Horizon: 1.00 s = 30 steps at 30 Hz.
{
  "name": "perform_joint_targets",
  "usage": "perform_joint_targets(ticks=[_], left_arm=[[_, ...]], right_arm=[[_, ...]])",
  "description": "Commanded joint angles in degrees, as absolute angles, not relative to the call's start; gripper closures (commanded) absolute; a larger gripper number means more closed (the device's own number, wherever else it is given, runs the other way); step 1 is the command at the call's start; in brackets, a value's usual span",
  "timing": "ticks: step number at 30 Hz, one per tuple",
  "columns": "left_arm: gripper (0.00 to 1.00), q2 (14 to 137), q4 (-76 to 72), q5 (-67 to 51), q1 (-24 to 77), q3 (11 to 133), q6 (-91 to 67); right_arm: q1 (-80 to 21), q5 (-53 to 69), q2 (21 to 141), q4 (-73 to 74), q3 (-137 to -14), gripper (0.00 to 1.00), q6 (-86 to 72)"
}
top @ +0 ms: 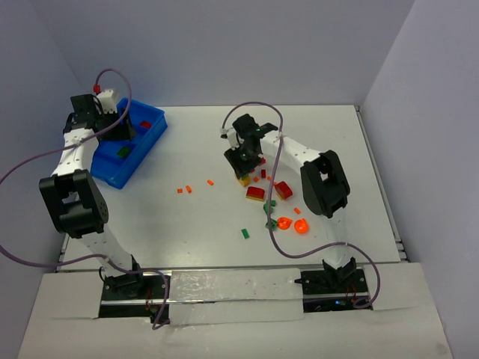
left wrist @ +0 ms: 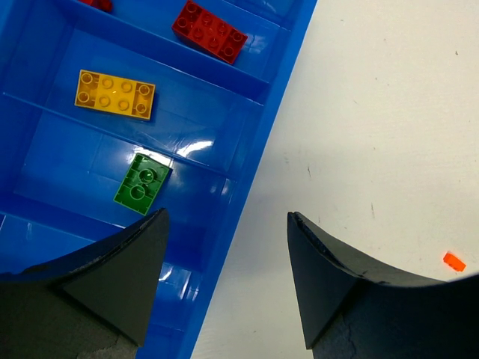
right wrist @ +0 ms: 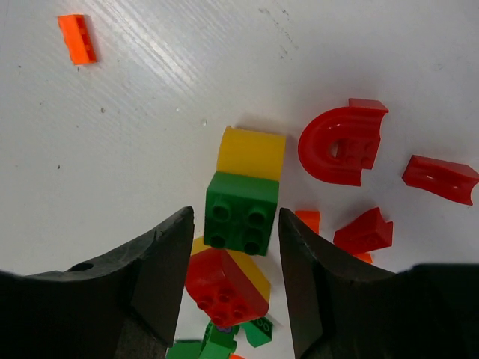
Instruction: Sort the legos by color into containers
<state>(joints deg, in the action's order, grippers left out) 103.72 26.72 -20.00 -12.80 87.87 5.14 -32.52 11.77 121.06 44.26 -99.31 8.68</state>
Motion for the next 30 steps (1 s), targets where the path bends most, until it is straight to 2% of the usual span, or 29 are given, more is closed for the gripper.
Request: perform_joint_targets(ticks=[1,6,8,11,17,26,28,30], left_arm=[[0.26,100.5,25.0,-19.5,-13.0,87.8,5.2],[0.26,100.7,25.3,-20.6,-13.0,88.1,4.9],[0.26,100.8,25.7,-23.3,-12.9,88.2,5.5],[0.26,100.5,27.7,-35.1,-12.9,87.9,7.6],[0.25,101.0,32.2,-57.5,-12.0,87.8,10.7],[0.19,103.4,35.0,-72.1,-7.9,90.8,8.1],[0.12,103.3,32.9,-73.6,-6.1,91.2,6.6],[0.11,103.1,30.7,-74.3,-4.6,91.2,5.3]], right_arm=[[-33.1,9.8,122.1,44.0,-102.3,0.53,8.3],[-33.0,11.9,121.9,44.1,-102.7,0.70,8.4],[-32.8,14.0,121.2,44.1,-103.2,0.83,8.6],[-31.4,22.6,119.0,43.9,-104.9,0.98,9.1],[-26.1,40.6,115.4,37.8,-110.1,1.00,6.9],[-24.4,56.8,114.5,24.9,-113.7,1.00,-3.7],[-24.7,60.4,115.2,23.1,-115.0,1.00,-4.5],[-25.0,62.4,115.8,23.6,-116.7,1.00,-4.1]])
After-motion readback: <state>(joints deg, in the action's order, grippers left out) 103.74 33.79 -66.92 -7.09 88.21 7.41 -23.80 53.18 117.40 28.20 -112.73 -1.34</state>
